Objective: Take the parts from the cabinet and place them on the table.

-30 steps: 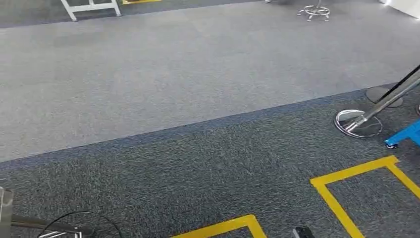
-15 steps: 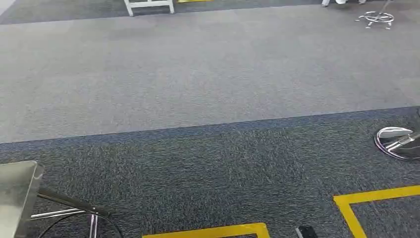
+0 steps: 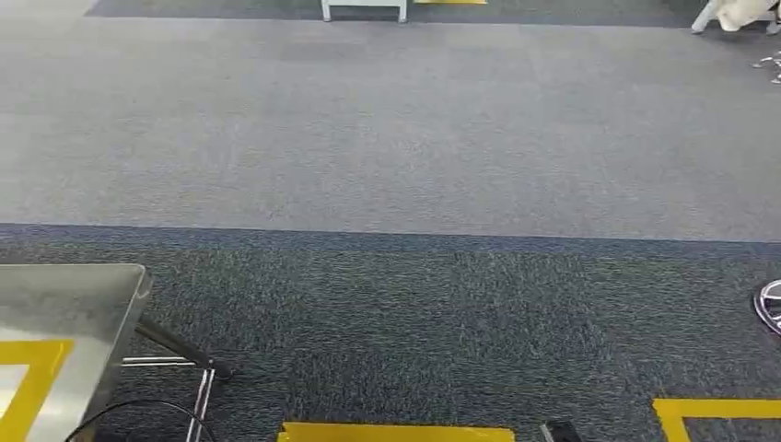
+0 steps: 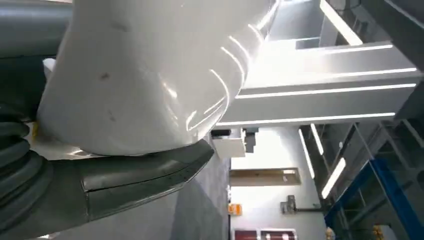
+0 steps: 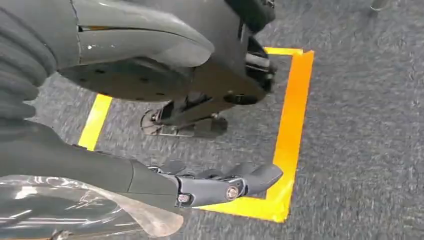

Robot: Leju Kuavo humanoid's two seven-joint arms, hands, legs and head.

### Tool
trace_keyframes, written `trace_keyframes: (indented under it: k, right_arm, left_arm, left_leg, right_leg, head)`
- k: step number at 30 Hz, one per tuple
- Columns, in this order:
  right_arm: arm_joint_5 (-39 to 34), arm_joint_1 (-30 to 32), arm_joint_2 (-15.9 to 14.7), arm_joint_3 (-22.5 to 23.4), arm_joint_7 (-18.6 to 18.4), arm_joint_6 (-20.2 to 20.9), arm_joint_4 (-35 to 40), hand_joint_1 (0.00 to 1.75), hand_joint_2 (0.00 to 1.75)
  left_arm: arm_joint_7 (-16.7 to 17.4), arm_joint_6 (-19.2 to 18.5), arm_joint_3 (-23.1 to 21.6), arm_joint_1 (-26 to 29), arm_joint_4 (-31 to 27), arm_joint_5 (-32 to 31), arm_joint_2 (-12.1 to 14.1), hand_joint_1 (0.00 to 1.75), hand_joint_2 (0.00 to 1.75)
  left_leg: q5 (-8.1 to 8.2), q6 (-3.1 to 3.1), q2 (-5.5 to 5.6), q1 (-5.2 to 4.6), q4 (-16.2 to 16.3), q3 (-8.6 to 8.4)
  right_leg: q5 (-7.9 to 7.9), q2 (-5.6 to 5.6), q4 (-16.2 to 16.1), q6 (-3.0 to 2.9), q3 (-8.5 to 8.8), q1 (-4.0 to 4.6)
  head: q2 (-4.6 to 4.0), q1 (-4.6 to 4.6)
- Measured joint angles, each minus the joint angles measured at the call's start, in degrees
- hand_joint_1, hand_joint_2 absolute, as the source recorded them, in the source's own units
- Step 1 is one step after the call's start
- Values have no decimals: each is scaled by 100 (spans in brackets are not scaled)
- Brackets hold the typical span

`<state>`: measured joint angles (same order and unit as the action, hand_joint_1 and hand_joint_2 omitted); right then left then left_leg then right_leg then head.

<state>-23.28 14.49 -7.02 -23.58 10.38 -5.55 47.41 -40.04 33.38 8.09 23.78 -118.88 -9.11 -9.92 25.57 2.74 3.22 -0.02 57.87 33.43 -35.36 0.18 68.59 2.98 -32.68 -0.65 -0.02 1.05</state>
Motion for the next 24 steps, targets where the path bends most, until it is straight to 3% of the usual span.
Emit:
trace_keyframes:
  k: [1, 2, 3, 5, 6, 7, 8, 9, 10, 11, 12, 14, 15, 16, 17, 18, 19, 20, 22, 23, 24]
  right_arm:
    - [-2, -10, -2, -4, 0, 0, 0, 0, 175]
    - [-9, -23, -13, -11, 6, -2, 0, 0, 175]
    - [-43, -26, -17, -33, 15, -9, 0, 0, 175]
    - [-103, -24, -42, -100, 37, -17, -2, 0, 175]
    - [-118, -32, -44, -118, 35, -20, -2, 0, 175]
    - [-129, -28, -44, -131, 42, -22, -2, 0, 175]
    - [-135, -53, -44, -146, 44, -22, -2, 0, 175]
    - [-142, -47, -46, -153, 53, -20, -2, 0, 175]
    - [-153, -41, -46, -166, 50, -28, -2, 0, 175]
    - [-175, -27, -50, -182, 52, -48, -2, 0, 175]
    - [-184, -21, -57, -188, 50, -55, -4, 0, 175]
    - [-197, -21, -70, -199, 52, -59, -11, 0, 175]
    - [-199, -30, -70, -205, 50, -61, -13, 0, 175]
    - [-201, -41, -70, -231, 52, -63, -13, 0, 175]
    - [-205, -53, -70, -245, 52, -68, -13, 0, 175]
    - [-205, -61, -70, -245, 52, -68, -11, 0, 175]
    - [-208, -60, -74, -245, 55, -72, -13, 0, 175]
    - [-210, -65, -79, -249, 55, -74, -13, 0, 175]
    - [-216, -93, -83, -267, 57, -85, -11, 0, 175]
    - [-223, -121, -83, -277, 59, -90, -4, 0, 175]
    - [-241, -141, -85, -284, 61, -90, 0, 0, 175]
  left_arm:
    - [0, -2, -2, 0, 0, 0, 4, 175, 175]
    - [-2, -4, -7, 0, 0, 0, 7, 175, 175]
    - [-2, -11, -7, -8, 0, 0, 11, 175, 175]
    - [-2, -26, -24, -16, -2, -9, 24, 175, 175]
    - [-2, -35, -26, -4, -2, -9, 24, 175, 175]
    - [-2, -35, -26, 12, -2, -13, 31, 175, 175]
    - [-2, -35, -26, 27, -2, -35, 44, 175, 175]
    - [-2, -26, -35, 23, 0, -55, 46, 175, 175]
    - [0, -15, -37, 6, 0, -68, 52, 175, 175]
    - [0, -15, -44, 0, 0, -72, 59, 175, 175]
    - [0, -15, -48, 0, 0, -74, 61, 175, 175]
    - [0, -15, -52, 11, 0, -76, 61, 175, 175]
    - [0, -15, -52, 13, 0, -79, 63, 175, 175]
    - [-2, -15, -52, 13, 0, -85, 70, 175, 175]
    - [0, -13, -55, 13, 0, -94, 74, 175, 175]
    - [0, -13, -55, 14, 0, -103, 79, 175, 175]
    - [0, -13, -55, -1, 0, -105, 85, 175, 175]
    - [0, -11, -63, -5, 0, -112, 83, 175, 175]
    - [0, -7, -66, 33, 0, -122, 83, 175, 175]
    - [0, -4, -66, 40, -2, -127, 83, 175, 175]
    - [0, -4, -66, 40, -4, -131, 81, 175, 175]
  left_leg:
    - [-21, -22, 70, 5, 5, 12]
    - [-44, -56, 131, 14, 7, 29]
    - [-62, -89, 206, -27, 55, 76]
    - [-148, -166, 345, 2, 59, 176]
    - [-166, -210, 437, 17, 24, 197]
    - [-200, -244, 521, 21, 38, 231]
    - [-113, -237, 333, 16, 128, 274]
    - [163, -258, 27, -5, 385, 378]
    - [481, -288, -127, 4, 812, 529]
    - [741, -312, -197, 20, 1259, 668]
    - [871, -324, -219, 31, 1514, 738]
    - [981, -352, -248, 59, 1806, 742]
    - [921, -363, -256, 68, 1717, 629]
    - [767, -370, -275, 77, 1390, 383]
    - [538, -368, -354, 83, 792, -19]
    - [384, -356, -571, 81, 278, -345]
    - [450, -341, -868, 34, -6, -487]
    - [416, -266, -774, 20, 1, -442]
    - [403, -211, -676, -11, 21, -359]
    - [375, -151, -609, -7, -13, -345]
    - [325, -83, -567, 30, -53, -366]
  right_leg:
    - [241, 91, -459, -14, 219, -3]
    - [435, 342, -927, -37, 451, -11]
    - [455, 633, -1198, -60, 537, -13]
    - [437, 514, -1236, -64, 509, -8]
    - [426, 432, -1232, -106, 501, 8]
    - [490, 332, -1287, -161, 485, -32]
    - [522, 226, -1301, -196, 475, -40]
    - [548, 156, -1307, -244, 448, -30]
    - [565, 43, -1306, -252, 424, -15]
    - [576, -64, -1305, -255, 404, -3]
    - [583, -131, -1304, -255, 389, -2]
    - [607, -288, -1298, -239, 350, 2]
    - [614, -357, -1297, -230, 338, 2]
    - [621, -439, -1293, -220, 333, 1]
    - [622, -536, -1286, -211, 336, -3]
    - [616, -596, -1265, -191, 425, 0]
    - [604, -668, -1235, -153, 390, 41]
    - [610, -725, -1205, -118, 379, 53]
    - [635, -837, -1209, -77, 381, 41]
    - [640, -894, -1217, -41, 394, 32]
    - [554, -683, -1178, 14, 319, -8]
  head:
    - [2, 4]
    - [2, 0]
    - [2, 4]
    - [2, -9]
    - [2, -17]
    - [2, -17]
    - [2, -24]
    - [0, -54]
    - [2, -68]
    - [2, -68]
    - [2, -63]
    - [2, -66]
    - [2, -66]
    - [2, -68]
    - [2, -66]
    - [0, -68]
    - [2, -72]
    - [0, -52]
    - [2, -51]
    - [2, -52]
    - [2, -47]
